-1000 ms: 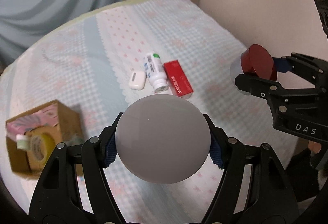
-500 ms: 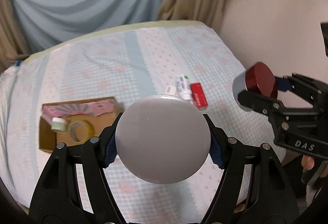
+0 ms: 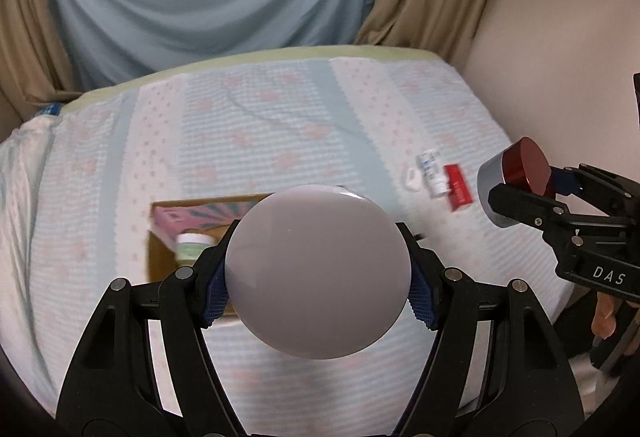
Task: Organize rigid objects
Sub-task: 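Carry the white jar and red cap into the box and release both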
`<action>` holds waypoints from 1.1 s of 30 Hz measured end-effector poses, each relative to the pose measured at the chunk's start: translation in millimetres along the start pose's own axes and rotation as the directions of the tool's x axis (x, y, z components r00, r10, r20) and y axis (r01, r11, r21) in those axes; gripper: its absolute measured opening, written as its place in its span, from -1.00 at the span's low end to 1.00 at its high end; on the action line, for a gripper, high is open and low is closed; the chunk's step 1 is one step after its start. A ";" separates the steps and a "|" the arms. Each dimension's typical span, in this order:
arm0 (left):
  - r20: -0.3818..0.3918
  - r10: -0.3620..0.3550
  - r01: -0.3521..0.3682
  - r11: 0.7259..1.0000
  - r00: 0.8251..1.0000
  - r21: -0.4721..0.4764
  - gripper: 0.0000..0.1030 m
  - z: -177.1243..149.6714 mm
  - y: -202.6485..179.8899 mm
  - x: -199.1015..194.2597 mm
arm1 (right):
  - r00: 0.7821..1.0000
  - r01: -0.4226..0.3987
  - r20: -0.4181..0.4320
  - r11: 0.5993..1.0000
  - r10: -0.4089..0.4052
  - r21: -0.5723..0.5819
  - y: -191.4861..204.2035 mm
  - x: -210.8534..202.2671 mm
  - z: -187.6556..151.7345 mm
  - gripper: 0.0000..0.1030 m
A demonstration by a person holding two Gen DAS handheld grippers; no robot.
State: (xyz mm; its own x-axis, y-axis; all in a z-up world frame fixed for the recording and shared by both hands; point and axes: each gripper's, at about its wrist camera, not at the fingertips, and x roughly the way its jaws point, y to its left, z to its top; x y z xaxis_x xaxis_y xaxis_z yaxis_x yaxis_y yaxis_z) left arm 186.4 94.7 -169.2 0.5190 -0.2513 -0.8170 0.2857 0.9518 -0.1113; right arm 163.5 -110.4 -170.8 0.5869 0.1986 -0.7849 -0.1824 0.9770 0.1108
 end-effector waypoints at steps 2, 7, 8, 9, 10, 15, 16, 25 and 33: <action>-0.023 -0.007 0.007 1.000 1.000 -0.001 0.34 -0.6 26.6 5.6 | 1.000 0.005 -0.021 1.000 -0.005 0.026 20.3 16.5 1.8 -0.02; -0.082 -0.005 0.005 1.000 0.997 0.004 0.33 -6.4 86.6 32.7 | 0.997 0.021 -0.076 0.998 -0.016 0.062 60.1 60.1 2.9 -0.02; -0.096 0.004 -0.003 1.000 0.995 0.007 0.33 -8.3 99.2 40.5 | 0.996 0.020 -0.090 0.997 -0.013 0.069 64.6 68.7 2.3 -0.02; -0.109 0.010 -0.010 1.000 0.994 0.006 0.33 -10.1 110.1 48.3 | 0.994 0.019 -0.107 0.997 -0.010 0.077 69.0 79.1 2.2 -0.02; -0.121 0.015 -0.015 1.000 0.993 0.003 0.33 -11.7 118.7 56.3 | 0.992 0.020 -0.128 0.996 -0.009 0.083 73.3 90.5 1.7 -0.02; -0.182 0.024 -0.031 0.999 0.983 -0.032 0.33 -23.3 154.2 98.2 | 0.976 0.023 -0.216 0.996 -0.003 0.087 86.2 142.8 -1.8 -0.02; -0.197 0.025 -0.033 0.999 0.980 -0.039 0.33 -26.1 158.7 107.2 | 0.972 0.023 -0.237 0.996 -0.002 0.084 87.6 155.4 -3.1 -0.02; -0.306 0.005 -0.030 0.996 0.952 -0.078 0.33 -54.1 164.2 179.0 | 0.934 0.061 -0.354 0.998 -0.044 0.036 76.2 242.8 -16.5 -0.02; -0.365 0.033 -0.047 0.998 0.930 -0.030 0.33 -68.9 155.3 207.5 | 0.913 0.043 -0.406 0.999 -0.026 0.032 64.4 274.4 -23.4 -0.02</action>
State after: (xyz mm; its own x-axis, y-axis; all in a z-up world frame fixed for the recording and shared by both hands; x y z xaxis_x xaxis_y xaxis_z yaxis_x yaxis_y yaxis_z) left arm 283.0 202.4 -395.0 0.1982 -0.1380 -0.9704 0.2366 0.9675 -0.0893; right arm 294.4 5.2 -393.3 0.2204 0.1239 -0.9675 -0.1313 0.9866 0.0964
